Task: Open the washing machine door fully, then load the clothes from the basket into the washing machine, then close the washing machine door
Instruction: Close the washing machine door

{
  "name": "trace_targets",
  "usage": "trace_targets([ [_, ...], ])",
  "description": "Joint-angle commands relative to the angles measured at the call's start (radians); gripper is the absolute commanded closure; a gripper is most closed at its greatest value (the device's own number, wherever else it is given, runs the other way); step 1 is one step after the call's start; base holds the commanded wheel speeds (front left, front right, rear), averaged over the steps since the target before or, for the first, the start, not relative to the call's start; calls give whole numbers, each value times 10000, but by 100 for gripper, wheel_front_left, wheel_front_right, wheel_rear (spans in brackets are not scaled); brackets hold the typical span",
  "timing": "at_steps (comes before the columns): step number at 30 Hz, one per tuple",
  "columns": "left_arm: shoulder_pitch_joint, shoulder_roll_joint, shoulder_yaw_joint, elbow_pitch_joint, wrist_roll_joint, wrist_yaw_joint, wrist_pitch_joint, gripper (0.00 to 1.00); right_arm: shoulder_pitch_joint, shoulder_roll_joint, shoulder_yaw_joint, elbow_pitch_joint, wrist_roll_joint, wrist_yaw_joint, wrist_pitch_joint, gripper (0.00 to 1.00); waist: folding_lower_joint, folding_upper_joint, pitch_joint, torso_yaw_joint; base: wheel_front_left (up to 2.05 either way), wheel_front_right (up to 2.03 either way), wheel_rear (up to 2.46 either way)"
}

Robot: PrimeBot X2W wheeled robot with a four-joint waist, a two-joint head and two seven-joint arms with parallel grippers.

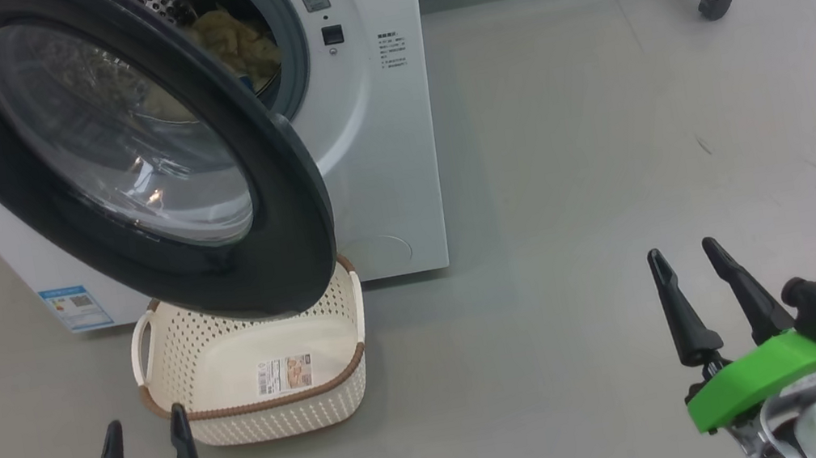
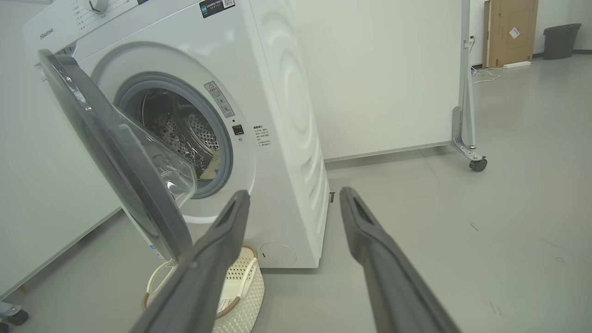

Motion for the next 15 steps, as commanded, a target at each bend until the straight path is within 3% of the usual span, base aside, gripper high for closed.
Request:
trace_targets([
  [1,-484,256,302,-241,113,-65,-97,0,-319,-73,219,-301,36,-29,-97,0,0,0,5,0,0,0,0],
  [15,-565,254,324,-192,179,-65,-97,0,-330,-58,185,-325,24,-29,-97,0,0,0,74,-59,0,0,0],
])
